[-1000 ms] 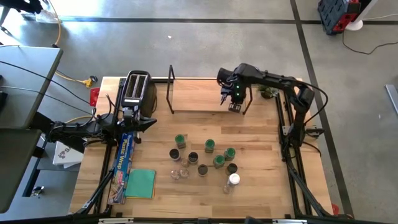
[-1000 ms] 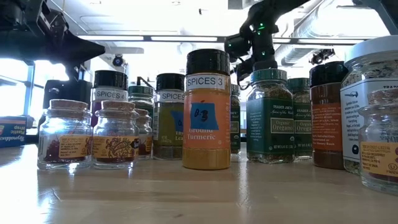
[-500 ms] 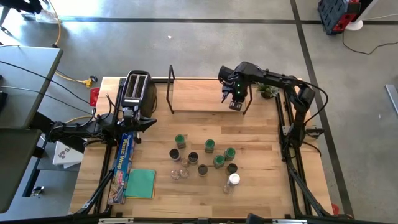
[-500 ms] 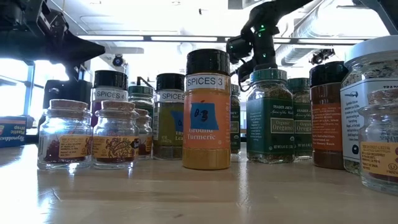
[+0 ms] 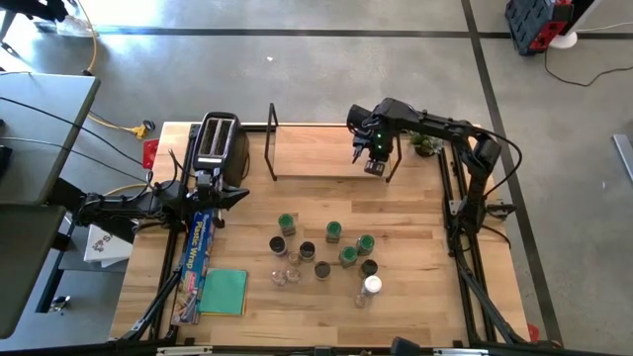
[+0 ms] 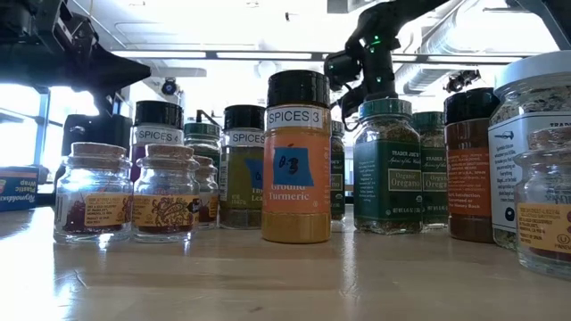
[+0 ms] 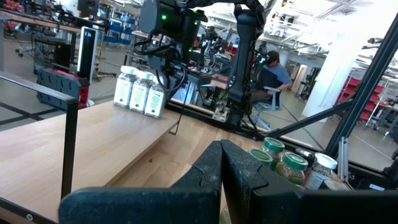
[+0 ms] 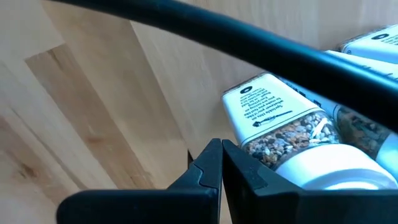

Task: Shelf spices
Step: Put the white seasoning bottle on the shelf and align it with the other white seasoning bottles

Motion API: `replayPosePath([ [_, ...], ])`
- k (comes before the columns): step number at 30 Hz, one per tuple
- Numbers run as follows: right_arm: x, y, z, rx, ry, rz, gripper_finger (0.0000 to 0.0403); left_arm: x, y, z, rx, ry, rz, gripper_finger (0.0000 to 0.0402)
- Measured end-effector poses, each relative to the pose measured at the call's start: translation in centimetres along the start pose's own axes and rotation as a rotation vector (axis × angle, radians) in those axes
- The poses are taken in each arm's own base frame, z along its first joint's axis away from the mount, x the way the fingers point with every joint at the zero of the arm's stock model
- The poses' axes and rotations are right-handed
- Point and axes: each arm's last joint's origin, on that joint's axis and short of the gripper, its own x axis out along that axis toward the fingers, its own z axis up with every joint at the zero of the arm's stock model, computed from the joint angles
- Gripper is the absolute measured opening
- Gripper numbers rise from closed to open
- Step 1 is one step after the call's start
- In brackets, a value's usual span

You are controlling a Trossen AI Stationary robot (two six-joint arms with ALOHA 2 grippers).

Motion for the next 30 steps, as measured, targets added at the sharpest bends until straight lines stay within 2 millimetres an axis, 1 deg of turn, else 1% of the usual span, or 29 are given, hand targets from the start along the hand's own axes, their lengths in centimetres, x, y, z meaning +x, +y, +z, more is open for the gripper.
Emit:
replayPosePath([
  [15,0.0,0.0,0.0,-0.015,-0.003,-0.008,0.0004,0.0,0.0,0.0,0.0,0.0,0.0,0.0],
  [18,-0.6,0.0,0.0,0.0,-0.001,-0.002,0.0004,0.0,0.0,0.0,0.0,0.0,0.0,0.0],
  [21,-1.9,0.4,-0.1,-0.008,-0.006,0.015,0.0004,0.0,0.0,0.0,0.0,0.0,0.0,0.0],
  [23,-3.4,0.9,-0.5,-0.014,-0.03,0.022,0.0004,0.0,0.0,0.0,0.0,0.0,0.0,0.0],
  [25,-5.3,1.6,-1.1,-0.018,-0.074,0.019,0.0004,0.0,0.0,0.0,0.0,0.001,0.001,0.0],
  [28,-8.0,3.4,-2.4,-0.047,-0.186,0.058,0.0004,0.0,0.0,0.0,0.0,0.001,0.0,0.0],
  [30,-9.7,5.4,-3.4,-0.113,-0.27,0.106,0.0004,0.0,0.0,0.0,0.0,0.001,0.0,0.0],
])
